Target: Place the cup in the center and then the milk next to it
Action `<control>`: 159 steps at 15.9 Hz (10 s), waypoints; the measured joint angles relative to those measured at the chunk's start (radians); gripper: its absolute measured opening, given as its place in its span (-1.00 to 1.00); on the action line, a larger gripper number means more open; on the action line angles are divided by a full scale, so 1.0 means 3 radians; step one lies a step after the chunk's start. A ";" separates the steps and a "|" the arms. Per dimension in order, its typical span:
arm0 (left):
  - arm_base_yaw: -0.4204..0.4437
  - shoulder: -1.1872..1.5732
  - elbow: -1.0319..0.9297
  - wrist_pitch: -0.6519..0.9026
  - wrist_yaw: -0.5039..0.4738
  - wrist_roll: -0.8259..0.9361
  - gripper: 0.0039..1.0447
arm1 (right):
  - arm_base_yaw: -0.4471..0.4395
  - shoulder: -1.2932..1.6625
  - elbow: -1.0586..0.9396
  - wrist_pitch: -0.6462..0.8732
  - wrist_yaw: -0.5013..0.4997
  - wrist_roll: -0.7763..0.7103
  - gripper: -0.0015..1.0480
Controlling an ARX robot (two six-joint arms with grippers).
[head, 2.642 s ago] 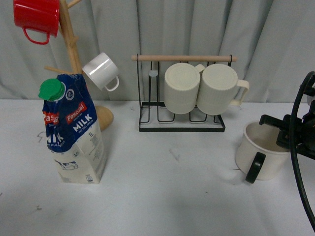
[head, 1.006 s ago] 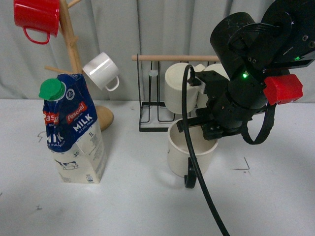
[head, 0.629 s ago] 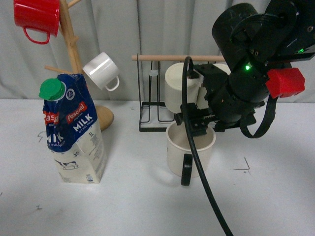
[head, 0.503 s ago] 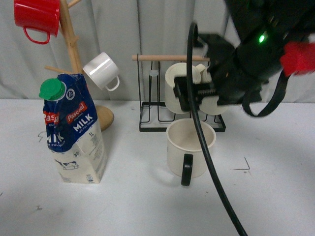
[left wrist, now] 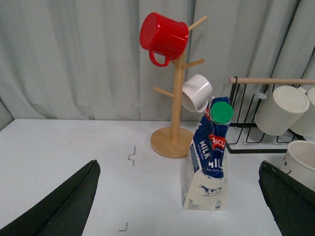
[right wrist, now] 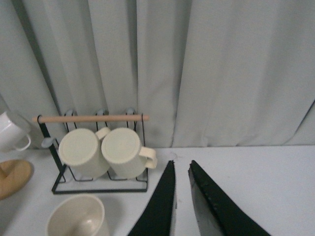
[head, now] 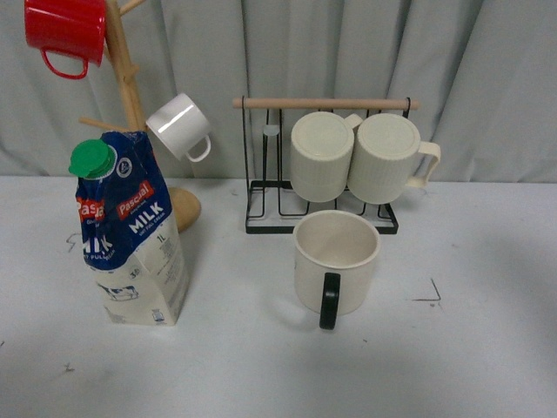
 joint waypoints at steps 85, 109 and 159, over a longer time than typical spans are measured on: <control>-0.1540 0.5802 0.2861 0.1228 -0.0628 -0.0402 -0.96 | -0.0874 -0.3482 -0.1778 -0.1469 -0.0890 -0.0014 0.87; -0.1734 0.4275 0.2144 0.1270 -0.0712 -0.0978 0.88 | -0.0874 -0.3482 -0.1778 -0.1469 -0.0890 -0.0014 0.87; 0.0001 0.0000 0.0000 0.0000 0.0000 0.0000 0.88 | -0.0874 -0.3482 -0.1778 -0.1469 -0.0890 -0.0014 0.87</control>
